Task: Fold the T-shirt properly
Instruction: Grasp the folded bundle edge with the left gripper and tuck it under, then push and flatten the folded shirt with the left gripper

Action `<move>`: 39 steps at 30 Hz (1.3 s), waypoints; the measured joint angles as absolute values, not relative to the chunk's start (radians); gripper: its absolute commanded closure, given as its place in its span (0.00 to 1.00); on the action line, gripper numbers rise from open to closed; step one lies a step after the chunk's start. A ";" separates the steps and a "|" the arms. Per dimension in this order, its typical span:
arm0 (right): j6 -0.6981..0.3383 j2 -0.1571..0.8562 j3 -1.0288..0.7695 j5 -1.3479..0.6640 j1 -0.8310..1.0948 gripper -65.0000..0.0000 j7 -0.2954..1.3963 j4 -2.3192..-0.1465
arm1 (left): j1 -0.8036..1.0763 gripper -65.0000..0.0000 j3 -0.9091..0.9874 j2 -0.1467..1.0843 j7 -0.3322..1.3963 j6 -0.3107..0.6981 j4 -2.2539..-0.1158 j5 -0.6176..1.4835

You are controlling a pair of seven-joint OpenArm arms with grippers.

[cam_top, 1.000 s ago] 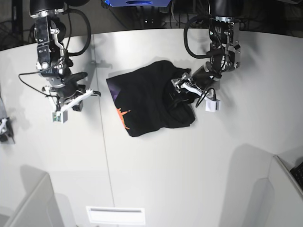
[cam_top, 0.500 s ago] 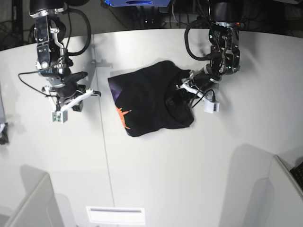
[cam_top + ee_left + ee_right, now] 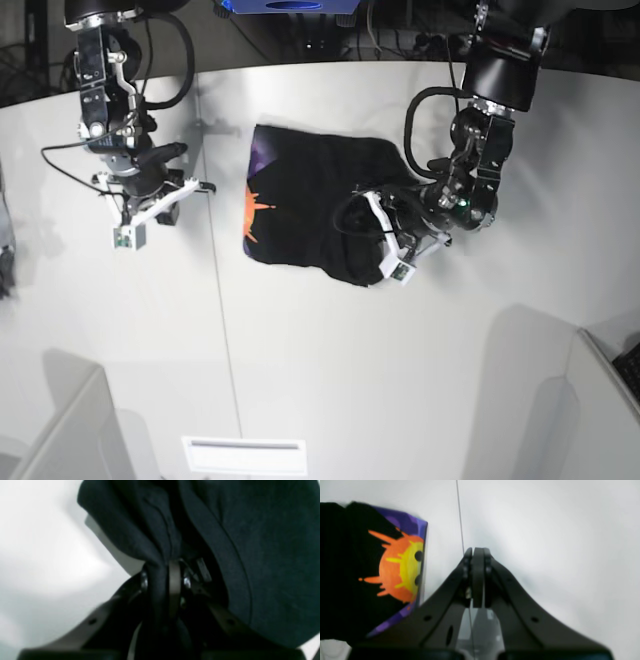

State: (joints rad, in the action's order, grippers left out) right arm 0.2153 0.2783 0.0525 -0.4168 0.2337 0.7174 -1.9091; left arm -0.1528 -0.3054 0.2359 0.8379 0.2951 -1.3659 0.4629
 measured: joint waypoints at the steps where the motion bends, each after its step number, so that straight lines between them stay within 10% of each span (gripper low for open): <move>1: 0.216 0.282 0.052 -0.415 0.237 1.00 0.719 -1.919 | -0.171 1.00 -0.342 0.248 0.840 0.294 -1.365 0.459; 39: 0.167 0.163 0.197 -0.414 0.084 1.00 0.754 -1.778 | -0.227 1.00 -0.455 0.272 0.844 0.287 -1.364 0.437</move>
State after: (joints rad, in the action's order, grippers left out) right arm 0.1669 0.1635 0.1967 -0.4137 0.0837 0.7536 -1.7782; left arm -0.2272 -0.4553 0.2718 0.8444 0.2871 -1.3640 0.4374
